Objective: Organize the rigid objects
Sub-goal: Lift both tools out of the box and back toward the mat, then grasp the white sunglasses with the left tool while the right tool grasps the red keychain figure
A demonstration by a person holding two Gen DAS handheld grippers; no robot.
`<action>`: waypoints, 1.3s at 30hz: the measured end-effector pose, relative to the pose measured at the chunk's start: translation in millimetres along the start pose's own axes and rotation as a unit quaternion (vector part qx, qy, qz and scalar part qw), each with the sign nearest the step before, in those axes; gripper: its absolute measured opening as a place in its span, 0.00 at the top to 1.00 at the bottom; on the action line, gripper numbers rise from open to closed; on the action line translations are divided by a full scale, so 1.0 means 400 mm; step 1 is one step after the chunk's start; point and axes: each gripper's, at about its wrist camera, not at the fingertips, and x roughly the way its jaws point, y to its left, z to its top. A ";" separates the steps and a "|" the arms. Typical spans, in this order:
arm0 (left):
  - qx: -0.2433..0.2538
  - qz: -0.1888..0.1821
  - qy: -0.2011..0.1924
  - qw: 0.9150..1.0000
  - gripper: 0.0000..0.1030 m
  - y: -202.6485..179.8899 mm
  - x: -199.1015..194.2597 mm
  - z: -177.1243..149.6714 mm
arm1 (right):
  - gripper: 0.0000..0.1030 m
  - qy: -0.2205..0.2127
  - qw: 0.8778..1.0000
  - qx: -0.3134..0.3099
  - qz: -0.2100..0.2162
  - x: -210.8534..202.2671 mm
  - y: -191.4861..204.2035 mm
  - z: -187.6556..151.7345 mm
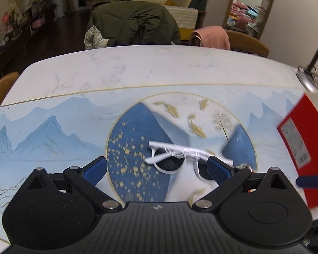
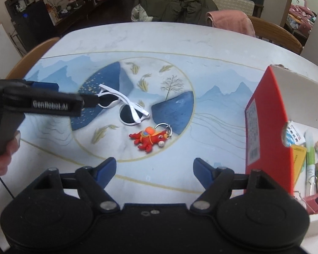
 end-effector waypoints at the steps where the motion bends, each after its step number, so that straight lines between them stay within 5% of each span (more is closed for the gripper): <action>1: -0.001 0.001 -0.001 1.000 0.02 0.000 0.007 0.009 | 0.25 0.001 1.000 0.001 -0.002 0.010 0.001 0.006; 29: 0.026 -0.003 0.043 0.999 0.03 -0.017 0.187 0.039 | 0.27 0.024 0.999 0.005 -0.028 0.170 0.014 0.081; 39: 0.081 -0.020 0.041 0.996 0.03 -0.029 0.147 -0.023 | 0.50 0.023 0.999 -0.038 -0.003 0.160 0.027 0.058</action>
